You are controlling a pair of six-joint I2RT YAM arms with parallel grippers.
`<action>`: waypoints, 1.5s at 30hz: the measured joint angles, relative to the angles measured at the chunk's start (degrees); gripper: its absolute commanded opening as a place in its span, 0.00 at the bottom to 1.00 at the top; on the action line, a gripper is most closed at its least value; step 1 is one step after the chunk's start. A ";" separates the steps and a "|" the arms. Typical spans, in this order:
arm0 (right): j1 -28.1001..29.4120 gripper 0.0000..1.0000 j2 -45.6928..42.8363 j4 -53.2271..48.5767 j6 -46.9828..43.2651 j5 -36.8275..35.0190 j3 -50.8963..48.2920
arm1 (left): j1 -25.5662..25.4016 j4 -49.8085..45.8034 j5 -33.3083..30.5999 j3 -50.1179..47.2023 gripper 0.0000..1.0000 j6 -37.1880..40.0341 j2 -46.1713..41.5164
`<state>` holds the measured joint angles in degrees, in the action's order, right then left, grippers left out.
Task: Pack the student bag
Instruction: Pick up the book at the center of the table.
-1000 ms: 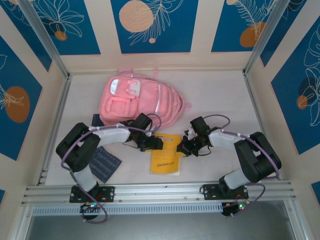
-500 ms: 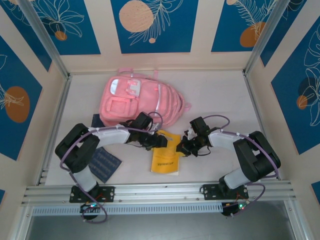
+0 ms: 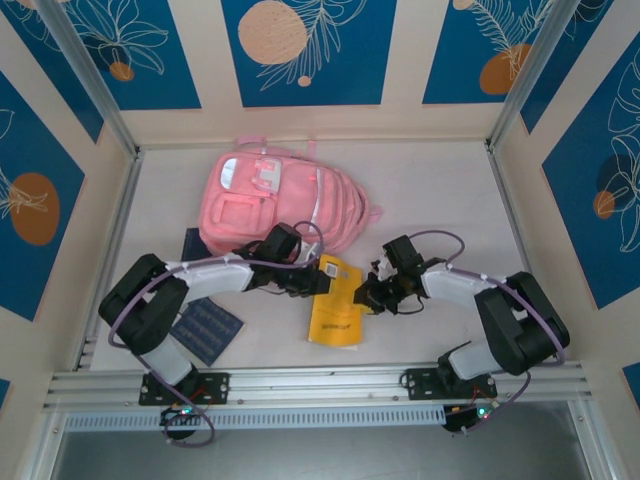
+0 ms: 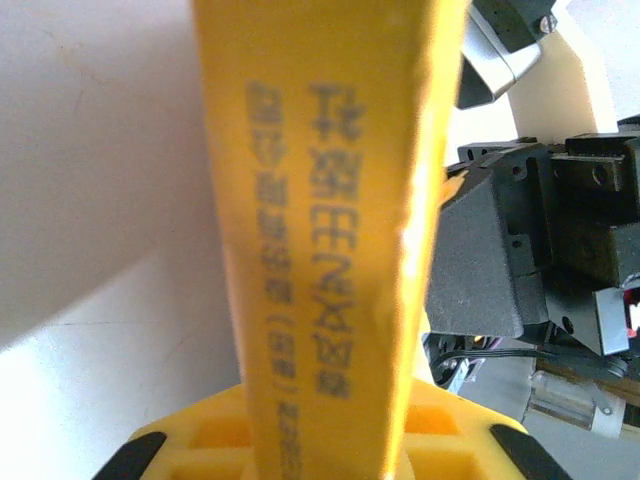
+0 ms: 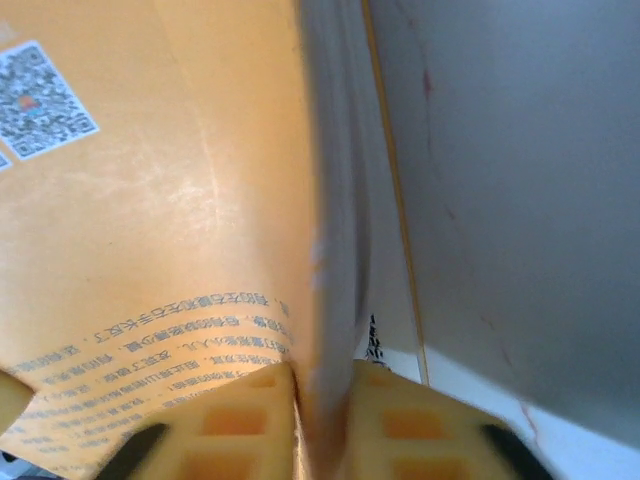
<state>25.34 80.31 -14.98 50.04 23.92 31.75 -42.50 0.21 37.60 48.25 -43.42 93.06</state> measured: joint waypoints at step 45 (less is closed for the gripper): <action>4.85 0.99 -23.50 35.95 29.73 -1.86 -0.81 | 4.04 18.53 -34.62 -4.94 0.00 -18.91 -35.15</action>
<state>30.20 56.82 20.97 79.77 22.06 30.94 -38.46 18.74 2.98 43.31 -62.33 57.91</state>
